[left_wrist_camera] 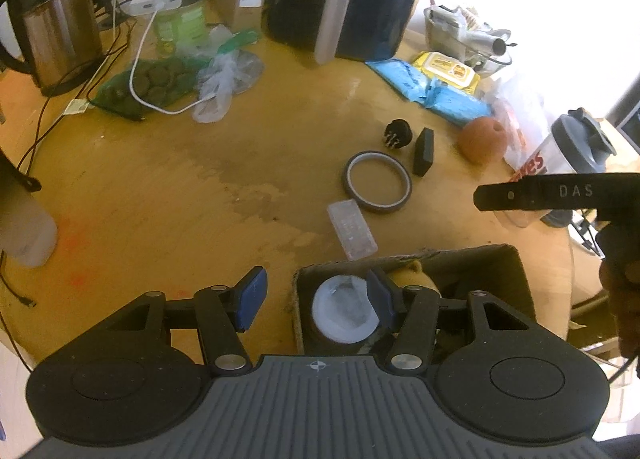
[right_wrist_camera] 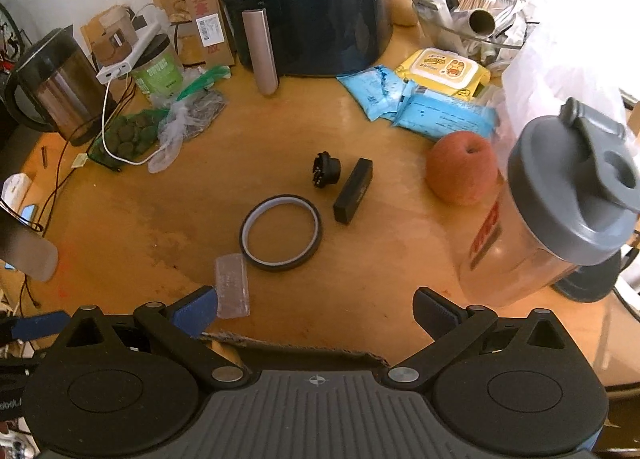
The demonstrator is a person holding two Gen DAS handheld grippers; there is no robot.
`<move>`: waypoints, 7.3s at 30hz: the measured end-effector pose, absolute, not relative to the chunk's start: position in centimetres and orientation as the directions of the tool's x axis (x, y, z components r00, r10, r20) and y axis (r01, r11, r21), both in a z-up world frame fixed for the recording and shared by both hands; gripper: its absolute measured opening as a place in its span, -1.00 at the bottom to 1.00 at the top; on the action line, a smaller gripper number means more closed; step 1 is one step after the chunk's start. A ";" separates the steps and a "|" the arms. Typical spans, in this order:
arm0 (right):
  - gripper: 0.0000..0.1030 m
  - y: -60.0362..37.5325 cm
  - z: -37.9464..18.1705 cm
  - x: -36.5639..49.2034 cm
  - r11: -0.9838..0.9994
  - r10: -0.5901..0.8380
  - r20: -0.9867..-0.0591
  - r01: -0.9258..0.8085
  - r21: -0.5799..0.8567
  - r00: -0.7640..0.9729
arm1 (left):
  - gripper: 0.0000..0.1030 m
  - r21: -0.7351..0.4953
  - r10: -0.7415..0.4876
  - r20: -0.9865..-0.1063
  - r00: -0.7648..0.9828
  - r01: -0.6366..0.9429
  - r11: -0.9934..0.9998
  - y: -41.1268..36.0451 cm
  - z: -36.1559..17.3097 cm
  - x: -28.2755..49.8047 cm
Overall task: Organize rigid objects
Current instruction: 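Withdraw both grippers from the box toward the table, then grasp the black rectangular block with the right gripper, then grasp the clear plastic case with the left gripper while the right holds the black block, then carry the clear case and black block over the cardboard box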
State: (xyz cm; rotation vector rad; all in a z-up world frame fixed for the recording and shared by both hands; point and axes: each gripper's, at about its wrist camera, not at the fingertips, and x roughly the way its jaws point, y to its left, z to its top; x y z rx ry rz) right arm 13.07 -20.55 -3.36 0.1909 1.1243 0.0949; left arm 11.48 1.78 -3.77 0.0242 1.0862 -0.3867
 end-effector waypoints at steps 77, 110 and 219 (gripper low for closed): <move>-0.66 -22.3 -10.0 22.1 0.964 0.164 -0.859 0.107 0.244 0.485 | 0.06 -0.170 -0.251 -0.870 0.424 0.220 0.961 5.1 -4.0 12.1; -0.66 -24.5 -1.8 9.2 0.928 0.285 -0.770 0.037 0.371 0.571 | 0.06 -0.130 -0.290 -0.882 0.371 0.401 0.907 -2.0 -5.0 13.8; -0.66 -22.8 -2.2 7.6 0.916 0.379 -0.796 -0.069 0.395 0.473 | -0.36 -0.233 -0.344 -0.882 0.321 0.337 0.912 -0.3 -4.2 9.7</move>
